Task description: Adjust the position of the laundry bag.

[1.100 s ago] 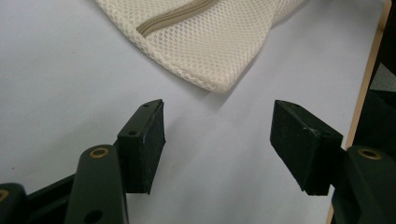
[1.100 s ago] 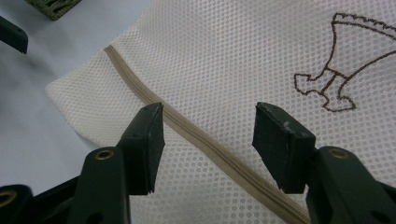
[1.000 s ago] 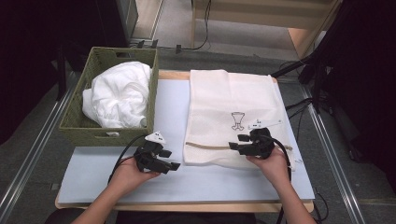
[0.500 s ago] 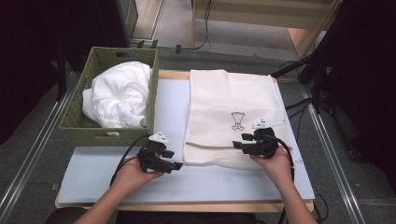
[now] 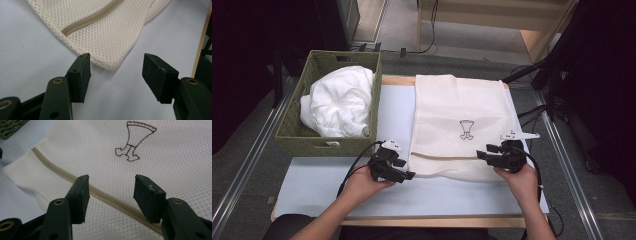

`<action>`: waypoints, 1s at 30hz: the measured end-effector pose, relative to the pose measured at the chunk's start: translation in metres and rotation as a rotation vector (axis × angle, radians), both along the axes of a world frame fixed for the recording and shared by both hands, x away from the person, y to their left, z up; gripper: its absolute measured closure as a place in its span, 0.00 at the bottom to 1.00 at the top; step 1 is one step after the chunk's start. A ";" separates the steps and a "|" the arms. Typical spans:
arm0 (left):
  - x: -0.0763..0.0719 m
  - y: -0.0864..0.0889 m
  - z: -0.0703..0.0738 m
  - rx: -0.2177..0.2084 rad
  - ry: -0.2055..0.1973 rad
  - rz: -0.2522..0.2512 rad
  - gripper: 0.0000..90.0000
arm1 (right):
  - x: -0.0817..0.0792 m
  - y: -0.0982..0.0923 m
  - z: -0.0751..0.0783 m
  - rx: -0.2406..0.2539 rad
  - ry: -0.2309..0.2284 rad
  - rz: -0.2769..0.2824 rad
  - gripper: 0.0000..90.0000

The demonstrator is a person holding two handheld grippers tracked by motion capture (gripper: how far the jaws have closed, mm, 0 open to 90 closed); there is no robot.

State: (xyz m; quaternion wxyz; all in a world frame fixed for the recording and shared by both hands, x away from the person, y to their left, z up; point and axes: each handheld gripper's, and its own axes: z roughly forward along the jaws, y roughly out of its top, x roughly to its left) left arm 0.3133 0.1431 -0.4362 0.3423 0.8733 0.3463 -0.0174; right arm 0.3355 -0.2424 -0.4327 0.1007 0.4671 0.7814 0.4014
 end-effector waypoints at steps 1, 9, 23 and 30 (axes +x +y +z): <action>0.000 0.000 0.000 0.000 0.000 0.000 0.45 | 0.000 0.000 0.000 0.000 0.000 0.000 0.53; 0.006 -0.003 -0.003 0.000 0.001 0.011 0.46 | -0.004 -0.013 -0.001 -0.013 -0.003 -0.039 0.53; 0.009 -0.006 -0.006 0.010 -0.010 0.025 0.46 | 0.000 -0.048 0.001 -0.026 -0.010 -0.131 0.53; 0.010 -0.006 -0.007 0.014 -0.011 0.032 0.47 | 0.010 -0.066 -0.003 -0.034 -0.006 -0.196 0.49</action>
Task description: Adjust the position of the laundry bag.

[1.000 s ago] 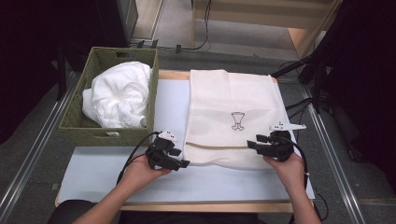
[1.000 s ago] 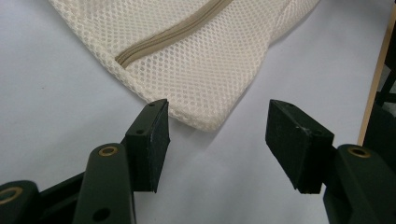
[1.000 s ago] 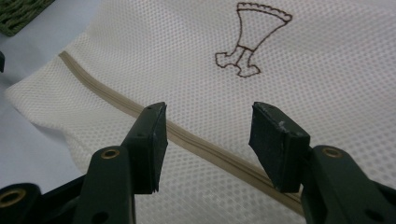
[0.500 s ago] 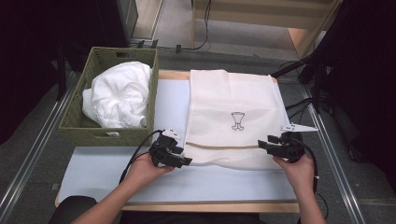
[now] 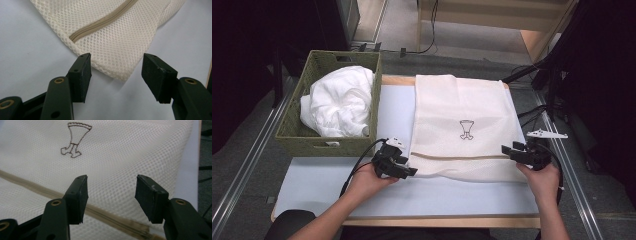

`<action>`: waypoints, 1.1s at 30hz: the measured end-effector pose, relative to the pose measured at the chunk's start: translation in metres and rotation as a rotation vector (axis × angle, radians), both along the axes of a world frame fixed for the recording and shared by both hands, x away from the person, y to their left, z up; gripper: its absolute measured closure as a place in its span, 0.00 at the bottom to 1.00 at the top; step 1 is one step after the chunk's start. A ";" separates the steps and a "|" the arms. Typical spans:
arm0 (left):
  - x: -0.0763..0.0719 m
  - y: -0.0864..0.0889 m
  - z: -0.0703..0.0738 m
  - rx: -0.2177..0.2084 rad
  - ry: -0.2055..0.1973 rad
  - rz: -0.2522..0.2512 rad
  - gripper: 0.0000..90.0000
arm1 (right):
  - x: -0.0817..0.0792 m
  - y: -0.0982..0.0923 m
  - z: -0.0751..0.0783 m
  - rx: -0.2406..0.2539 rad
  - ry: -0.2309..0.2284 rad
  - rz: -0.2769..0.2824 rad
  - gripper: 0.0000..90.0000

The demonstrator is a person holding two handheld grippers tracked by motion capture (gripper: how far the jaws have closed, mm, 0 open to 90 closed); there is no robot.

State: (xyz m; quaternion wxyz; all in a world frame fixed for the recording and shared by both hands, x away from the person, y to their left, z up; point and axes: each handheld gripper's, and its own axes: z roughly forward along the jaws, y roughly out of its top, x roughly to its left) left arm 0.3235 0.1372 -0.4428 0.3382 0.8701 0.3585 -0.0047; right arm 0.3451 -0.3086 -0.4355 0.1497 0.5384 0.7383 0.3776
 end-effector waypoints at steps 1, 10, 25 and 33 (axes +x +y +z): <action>0.000 0.000 0.000 0.001 0.001 -0.001 0.46 | 0.005 -0.004 -0.002 -0.004 0.003 -0.014 0.46; 0.005 -0.003 -0.007 0.006 0.008 0.033 0.47 | 0.024 -0.009 -0.004 -0.013 0.015 -0.052 0.43; 0.007 -0.011 -0.016 0.007 -0.019 0.080 0.48 | 0.066 -0.026 -0.029 -0.035 0.104 -0.124 0.37; 0.001 -0.018 -0.016 0.045 -0.059 0.068 0.62 | 0.071 -0.018 -0.038 -0.067 0.125 -0.107 0.56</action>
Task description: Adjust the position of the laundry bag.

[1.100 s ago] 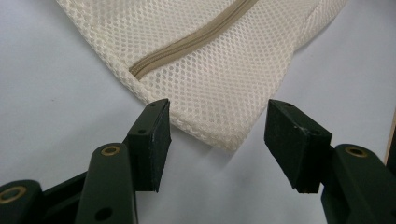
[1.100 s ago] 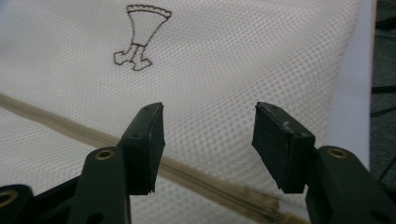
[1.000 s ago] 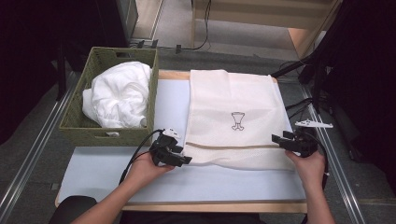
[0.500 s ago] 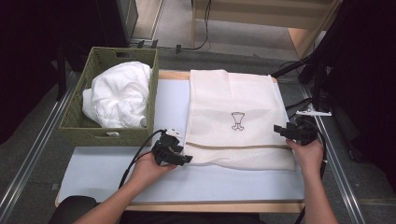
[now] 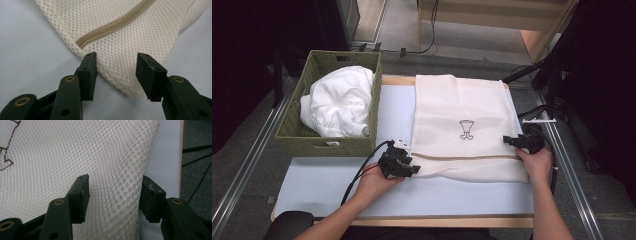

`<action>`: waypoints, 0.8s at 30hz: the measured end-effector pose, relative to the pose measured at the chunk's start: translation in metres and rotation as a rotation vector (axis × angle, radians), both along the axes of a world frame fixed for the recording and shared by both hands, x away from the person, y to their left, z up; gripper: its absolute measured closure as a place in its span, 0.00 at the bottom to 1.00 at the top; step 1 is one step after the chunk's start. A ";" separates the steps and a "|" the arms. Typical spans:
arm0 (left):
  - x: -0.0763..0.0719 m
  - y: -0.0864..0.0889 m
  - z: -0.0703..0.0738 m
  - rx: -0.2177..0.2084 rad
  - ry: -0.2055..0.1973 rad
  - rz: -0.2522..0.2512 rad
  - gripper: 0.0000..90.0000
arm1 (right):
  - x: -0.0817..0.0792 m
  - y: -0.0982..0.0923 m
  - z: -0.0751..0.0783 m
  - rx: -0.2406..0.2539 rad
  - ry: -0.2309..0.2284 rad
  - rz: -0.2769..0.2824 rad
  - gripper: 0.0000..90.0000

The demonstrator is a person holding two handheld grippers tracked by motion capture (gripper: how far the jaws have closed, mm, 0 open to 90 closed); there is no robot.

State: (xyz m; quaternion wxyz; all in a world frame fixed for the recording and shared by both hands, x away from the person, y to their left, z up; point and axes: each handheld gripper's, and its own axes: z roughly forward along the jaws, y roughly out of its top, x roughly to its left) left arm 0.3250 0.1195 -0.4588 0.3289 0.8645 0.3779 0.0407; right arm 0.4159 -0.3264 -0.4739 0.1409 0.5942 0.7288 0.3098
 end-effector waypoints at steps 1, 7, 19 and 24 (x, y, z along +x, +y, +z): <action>0.000 0.000 0.000 0.000 0.000 0.000 0.64 | 0.000 0.000 0.000 0.000 0.000 0.000 0.56; -0.004 -0.004 0.000 0.037 -0.040 -0.057 0.76 | -0.003 0.008 0.002 -0.020 0.004 0.013 0.76; -0.001 0.003 0.007 0.016 0.010 -0.055 0.97 | -0.003 0.009 0.007 0.054 0.051 0.026 0.92; -0.001 0.009 0.012 -0.002 0.014 -0.045 0.98 | -0.005 0.011 0.010 0.065 0.052 0.032 0.92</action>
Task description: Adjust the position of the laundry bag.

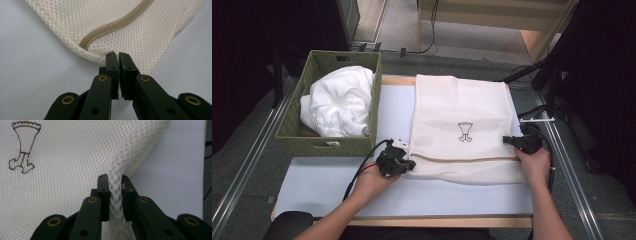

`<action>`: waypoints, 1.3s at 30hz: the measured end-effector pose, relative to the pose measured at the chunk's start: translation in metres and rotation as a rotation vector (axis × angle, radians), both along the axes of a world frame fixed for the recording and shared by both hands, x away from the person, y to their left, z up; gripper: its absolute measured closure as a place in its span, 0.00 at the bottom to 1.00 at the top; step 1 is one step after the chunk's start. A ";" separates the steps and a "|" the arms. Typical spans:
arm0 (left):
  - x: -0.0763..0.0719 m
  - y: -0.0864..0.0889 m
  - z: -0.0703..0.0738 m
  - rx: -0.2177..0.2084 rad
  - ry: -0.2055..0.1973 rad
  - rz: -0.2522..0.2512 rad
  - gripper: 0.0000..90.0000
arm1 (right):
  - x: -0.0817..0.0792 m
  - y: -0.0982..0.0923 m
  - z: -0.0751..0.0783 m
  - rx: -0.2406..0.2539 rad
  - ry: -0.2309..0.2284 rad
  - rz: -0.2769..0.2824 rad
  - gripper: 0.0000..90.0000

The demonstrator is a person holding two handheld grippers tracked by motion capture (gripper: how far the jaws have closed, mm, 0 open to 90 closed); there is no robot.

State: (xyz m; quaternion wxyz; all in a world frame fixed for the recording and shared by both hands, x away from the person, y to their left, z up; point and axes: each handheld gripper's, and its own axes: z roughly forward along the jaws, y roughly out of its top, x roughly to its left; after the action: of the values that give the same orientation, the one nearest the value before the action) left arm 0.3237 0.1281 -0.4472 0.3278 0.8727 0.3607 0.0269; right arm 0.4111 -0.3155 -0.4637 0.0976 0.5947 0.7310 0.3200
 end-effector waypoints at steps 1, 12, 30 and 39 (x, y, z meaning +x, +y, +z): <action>-0.001 0.003 0.002 -0.016 0.006 0.010 0.98 | 0.000 0.001 0.001 0.005 0.005 0.002 0.92; -0.006 0.021 0.008 -0.036 0.029 0.048 0.97 | 0.001 0.014 0.005 0.015 0.007 0.063 0.91; -0.021 0.051 0.013 -0.038 0.049 0.113 0.96 | 0.009 0.043 0.007 0.028 0.016 0.160 0.90; -0.027 0.062 0.014 -0.030 0.043 0.153 0.96 | 0.013 0.058 0.010 0.022 0.020 0.214 0.90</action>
State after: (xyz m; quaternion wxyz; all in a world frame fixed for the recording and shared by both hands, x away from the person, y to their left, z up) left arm 0.2963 0.1905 -0.4327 0.3299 0.8381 0.4335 0.0278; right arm 0.4245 -0.2573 -0.4541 0.0493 0.5175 0.7876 0.3308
